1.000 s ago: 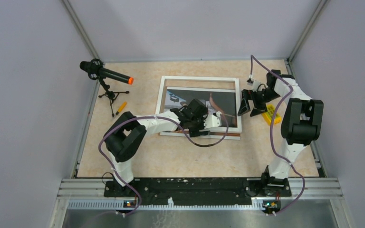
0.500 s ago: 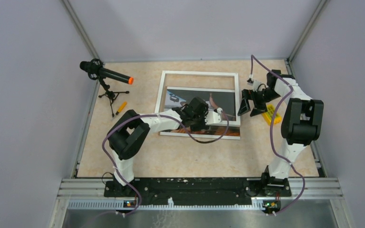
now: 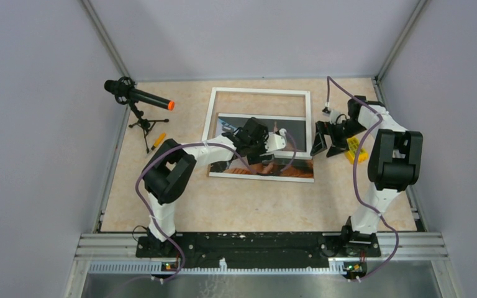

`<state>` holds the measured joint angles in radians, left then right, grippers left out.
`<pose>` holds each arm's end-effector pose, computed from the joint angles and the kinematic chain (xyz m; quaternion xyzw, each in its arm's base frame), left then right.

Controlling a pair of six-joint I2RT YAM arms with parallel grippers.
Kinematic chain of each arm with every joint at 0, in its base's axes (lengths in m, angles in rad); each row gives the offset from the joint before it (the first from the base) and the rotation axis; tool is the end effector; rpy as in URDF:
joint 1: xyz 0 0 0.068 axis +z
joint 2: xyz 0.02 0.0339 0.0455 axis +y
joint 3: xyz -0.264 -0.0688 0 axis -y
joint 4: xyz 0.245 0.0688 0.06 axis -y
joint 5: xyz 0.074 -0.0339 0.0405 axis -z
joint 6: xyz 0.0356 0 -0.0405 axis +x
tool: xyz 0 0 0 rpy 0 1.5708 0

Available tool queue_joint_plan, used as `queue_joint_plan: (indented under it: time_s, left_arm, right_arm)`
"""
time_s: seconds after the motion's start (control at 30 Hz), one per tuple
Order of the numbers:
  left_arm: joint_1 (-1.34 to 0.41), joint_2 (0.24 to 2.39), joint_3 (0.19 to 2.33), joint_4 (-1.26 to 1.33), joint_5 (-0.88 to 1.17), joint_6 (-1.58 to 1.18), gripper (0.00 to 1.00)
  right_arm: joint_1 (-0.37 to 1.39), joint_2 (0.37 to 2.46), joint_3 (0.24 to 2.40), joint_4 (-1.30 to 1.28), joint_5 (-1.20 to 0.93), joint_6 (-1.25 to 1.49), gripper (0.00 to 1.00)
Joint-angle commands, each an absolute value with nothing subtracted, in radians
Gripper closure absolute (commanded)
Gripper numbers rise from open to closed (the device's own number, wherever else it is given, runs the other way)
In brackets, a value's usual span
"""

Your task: Take the photo out of the frame

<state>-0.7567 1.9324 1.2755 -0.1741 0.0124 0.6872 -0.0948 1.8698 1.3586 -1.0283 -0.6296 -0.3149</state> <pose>0.3036 -0.2872 0.1774 0.6178 0.6983 -0.0183 0.3611 0.3445 -0.0117 0.1955 -0.1092 0.9445 0.3001 0.0775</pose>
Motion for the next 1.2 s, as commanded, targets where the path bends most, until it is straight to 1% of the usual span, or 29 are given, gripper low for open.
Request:
queue_joint_plan:
  time_s: [0.0, 0.1, 0.2, 0.3, 0.37, 0.47, 0.67, 0.8, 0.9, 1.17]
  left_arm:
    - [-0.743, 1.779, 1.258, -0.190, 0.181, 0.641, 0.12]
    - [-0.743, 1.688, 1.176, -0.188, 0.246, 0.664, 0.13]
    - [-0.742, 1.608, 1.103, -0.254, 0.325, 0.713, 0.20]
    - [-0.703, 1.539, 1.038, -0.324, 0.388, 0.662, 0.24]
    - [-0.640, 1.490, 0.994, -0.370, 0.457, 0.604, 0.24]
    - [-0.532, 1.412, 0.927, -0.382, 0.531, 0.473, 0.21]
    - [-0.326, 1.320, 0.798, -0.336, 0.663, 0.157, 0.17]
    - [-0.229, 1.311, 0.716, -0.229, 0.751, -0.027, 0.17]
    - [-0.185, 1.328, 0.687, -0.161, 0.786, -0.106, 0.16]
    - [-0.150, 1.421, 0.715, -0.145, 0.766, -0.135, 0.16]
  right_arm:
    - [-0.104, 1.787, 1.313, -1.037, -0.658, -0.356, 0.03]
    - [-0.104, 1.780, 1.267, -1.047, -0.674, -0.376, 0.05]
    - [-0.106, 1.776, 1.233, -1.044, -0.695, -0.382, 0.08]
    - [-0.107, 1.777, 1.211, -1.037, -0.708, -0.380, 0.09]
    - [-0.106, 1.776, 1.193, -1.031, -0.714, -0.380, 0.09]
    - [-0.106, 1.784, 1.159, -1.015, -0.727, -0.373, 0.10]
    - [-0.106, 1.821, 1.123, -0.977, -0.770, -0.350, 0.11]
    - [-0.106, 1.841, 1.122, -0.976, -0.788, -0.352, 0.12]
    - [-0.106, 1.858, 1.120, -0.973, -0.802, -0.354, 0.12]
    - [-0.110, 1.884, 1.111, -0.960, -0.811, -0.352, 0.12]
